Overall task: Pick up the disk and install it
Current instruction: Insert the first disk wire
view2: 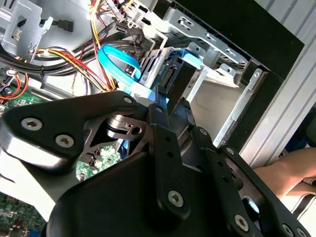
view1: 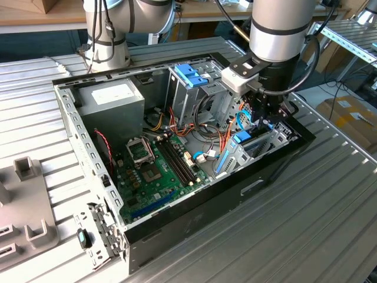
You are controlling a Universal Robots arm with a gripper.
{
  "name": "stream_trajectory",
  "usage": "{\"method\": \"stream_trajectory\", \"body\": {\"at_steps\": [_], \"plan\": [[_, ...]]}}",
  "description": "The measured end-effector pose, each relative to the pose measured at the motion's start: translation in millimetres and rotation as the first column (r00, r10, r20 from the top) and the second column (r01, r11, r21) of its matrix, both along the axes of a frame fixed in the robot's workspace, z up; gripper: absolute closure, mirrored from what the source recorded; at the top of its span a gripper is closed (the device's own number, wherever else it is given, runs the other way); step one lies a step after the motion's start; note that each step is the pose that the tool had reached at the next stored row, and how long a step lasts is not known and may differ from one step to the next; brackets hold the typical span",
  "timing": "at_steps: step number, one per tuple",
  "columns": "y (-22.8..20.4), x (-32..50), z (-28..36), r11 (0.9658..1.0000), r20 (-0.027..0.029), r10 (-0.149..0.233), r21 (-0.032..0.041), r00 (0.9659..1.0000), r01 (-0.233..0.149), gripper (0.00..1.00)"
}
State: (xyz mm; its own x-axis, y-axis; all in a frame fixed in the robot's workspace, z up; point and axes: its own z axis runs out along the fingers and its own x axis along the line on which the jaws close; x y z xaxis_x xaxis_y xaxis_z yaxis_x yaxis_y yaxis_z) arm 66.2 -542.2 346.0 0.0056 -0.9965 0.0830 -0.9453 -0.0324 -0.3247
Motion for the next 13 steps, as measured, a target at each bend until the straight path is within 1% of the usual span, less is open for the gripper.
{"method": "stream_trajectory", "body": {"at_steps": [4,6,7,8,9,10,11,12,13], "plan": [[0.0,0.2,0.0,1.0000,-0.0007,0.000,-0.0001,1.0000,0.000,0.71],[0.2,0.4,0.1,1.0000,-0.0270,-0.007,-0.0004,0.9996,0.007,0.71],[0.6,0.5,0.1,1.0000,-0.0363,-0.009,-0.0004,0.9993,0.009,0.71],[0.9,0.5,0.1,0.9999,-0.0529,-0.013,-0.0005,0.9985,0.013,0.71],[0.9,1.0,0.1,0.9999,-0.0721,-0.015,-0.0008,0.9973,0.015,0.71],[1.0,1.4,0.1,0.9999,-0.0829,-0.016,-0.0010,0.9964,0.016,0.71],[1.1,1.7,0.1,0.9999,-0.0925,-0.017,-0.0011,0.9956,0.017,0.71],[1.2,2.5,0.0,0.9998,-0.1054,-0.018,-0.0014,0.9943,0.018,0.71],[1.3,3.3,0.1,0.9998,-0.1135,-0.019,-0.0015,0.9934,0.019,0.71]]}}
